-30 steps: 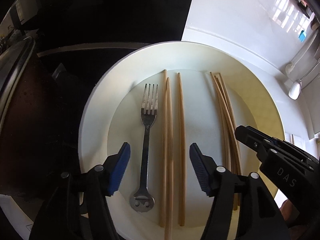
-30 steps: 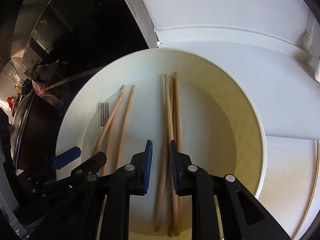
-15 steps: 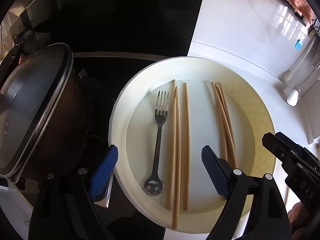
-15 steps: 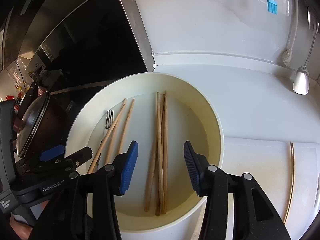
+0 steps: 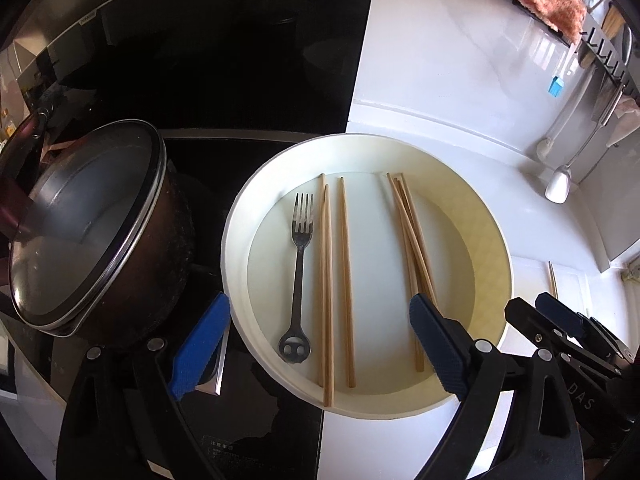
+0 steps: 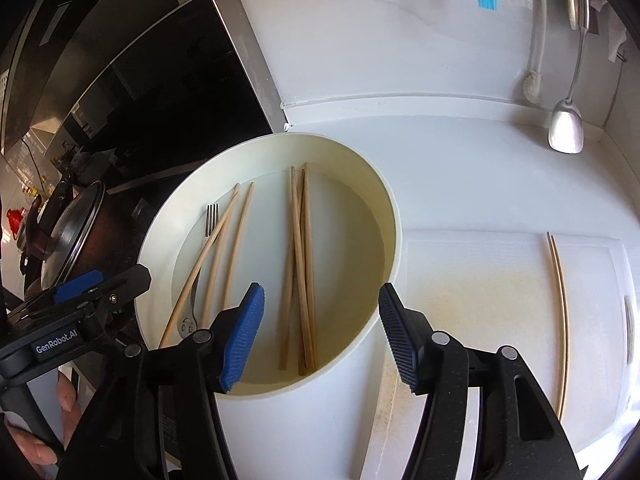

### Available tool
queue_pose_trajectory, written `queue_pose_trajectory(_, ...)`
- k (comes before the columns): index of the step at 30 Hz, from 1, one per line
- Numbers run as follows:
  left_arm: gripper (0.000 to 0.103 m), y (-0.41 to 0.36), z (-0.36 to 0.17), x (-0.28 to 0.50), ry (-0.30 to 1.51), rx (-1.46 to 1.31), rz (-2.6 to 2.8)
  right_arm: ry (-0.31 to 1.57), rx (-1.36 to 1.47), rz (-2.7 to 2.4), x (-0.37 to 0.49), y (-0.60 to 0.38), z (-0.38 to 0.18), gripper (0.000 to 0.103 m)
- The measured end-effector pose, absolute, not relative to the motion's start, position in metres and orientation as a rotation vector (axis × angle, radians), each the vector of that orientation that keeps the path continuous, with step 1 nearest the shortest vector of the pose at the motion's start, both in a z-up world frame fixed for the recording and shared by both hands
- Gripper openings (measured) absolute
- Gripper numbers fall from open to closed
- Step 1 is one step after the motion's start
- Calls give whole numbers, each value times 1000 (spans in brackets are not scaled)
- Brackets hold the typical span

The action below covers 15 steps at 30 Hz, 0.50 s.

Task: Organize utensils
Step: 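Move both open tools back over the last chopsticks on the board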

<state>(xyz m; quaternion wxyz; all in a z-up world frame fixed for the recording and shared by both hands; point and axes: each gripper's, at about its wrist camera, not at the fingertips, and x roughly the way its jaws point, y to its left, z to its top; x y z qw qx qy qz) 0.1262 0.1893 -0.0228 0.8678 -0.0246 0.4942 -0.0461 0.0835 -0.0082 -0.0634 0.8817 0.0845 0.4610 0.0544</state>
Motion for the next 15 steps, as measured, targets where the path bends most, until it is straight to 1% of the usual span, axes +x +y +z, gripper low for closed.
queue_pose_trajectory(5, 94, 180, -18, 115, 1002, -11, -138, 955, 205, 51, 61, -20, -66, 60)
queue_pose_trajectory(11, 95, 150, -22, 102, 998, 18, -226, 968, 252, -50, 20, -53, -77, 60)
queue_pose_trajectory(15, 95, 116, -24, 91, 1001, 28, -304, 940, 311, -163, -12, -97, -77, 60)
